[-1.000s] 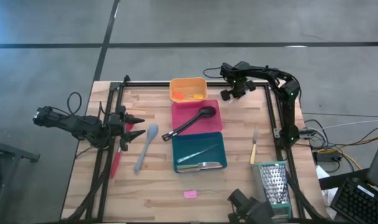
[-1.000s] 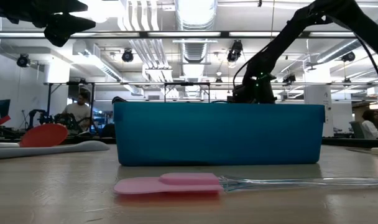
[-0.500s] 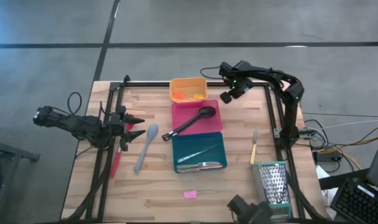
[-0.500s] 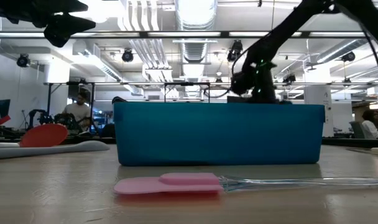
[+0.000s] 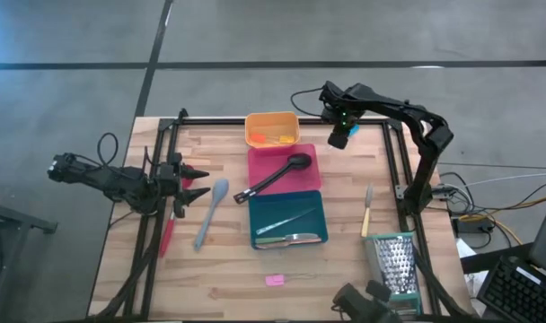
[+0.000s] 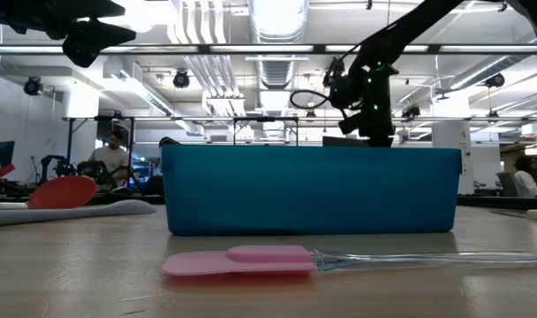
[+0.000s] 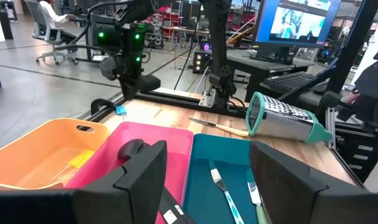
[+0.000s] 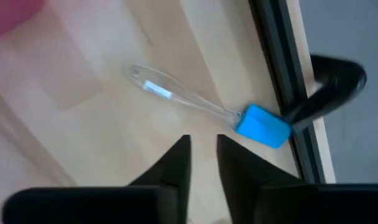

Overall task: Pick & Place Kitchen Items
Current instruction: Put the blue spatula into the yellow bin

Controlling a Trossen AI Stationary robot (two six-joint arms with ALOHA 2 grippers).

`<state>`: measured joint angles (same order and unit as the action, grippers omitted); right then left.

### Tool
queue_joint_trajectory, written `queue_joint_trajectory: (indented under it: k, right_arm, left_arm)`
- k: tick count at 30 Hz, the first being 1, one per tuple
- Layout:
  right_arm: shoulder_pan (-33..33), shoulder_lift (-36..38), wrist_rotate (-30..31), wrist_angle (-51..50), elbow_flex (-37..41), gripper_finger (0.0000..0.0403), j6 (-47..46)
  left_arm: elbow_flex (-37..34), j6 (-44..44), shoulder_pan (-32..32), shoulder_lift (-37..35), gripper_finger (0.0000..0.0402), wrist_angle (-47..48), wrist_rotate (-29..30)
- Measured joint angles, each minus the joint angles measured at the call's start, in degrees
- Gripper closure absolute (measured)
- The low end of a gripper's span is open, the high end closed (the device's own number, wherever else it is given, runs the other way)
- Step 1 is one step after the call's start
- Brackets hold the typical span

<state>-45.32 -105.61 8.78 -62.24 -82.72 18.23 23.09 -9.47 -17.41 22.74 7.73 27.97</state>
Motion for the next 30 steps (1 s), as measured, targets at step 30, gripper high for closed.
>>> queue_joint_trajectory:
  k: [30]
  right_arm:
    - [-9.7, -10.4, 1.3, 2.8, -0.1, 0.0282, -46.0]
  left_arm:
    - [0.0, 0.0, 0.0, 0.0, 0.0168, 0.0, 0.0]
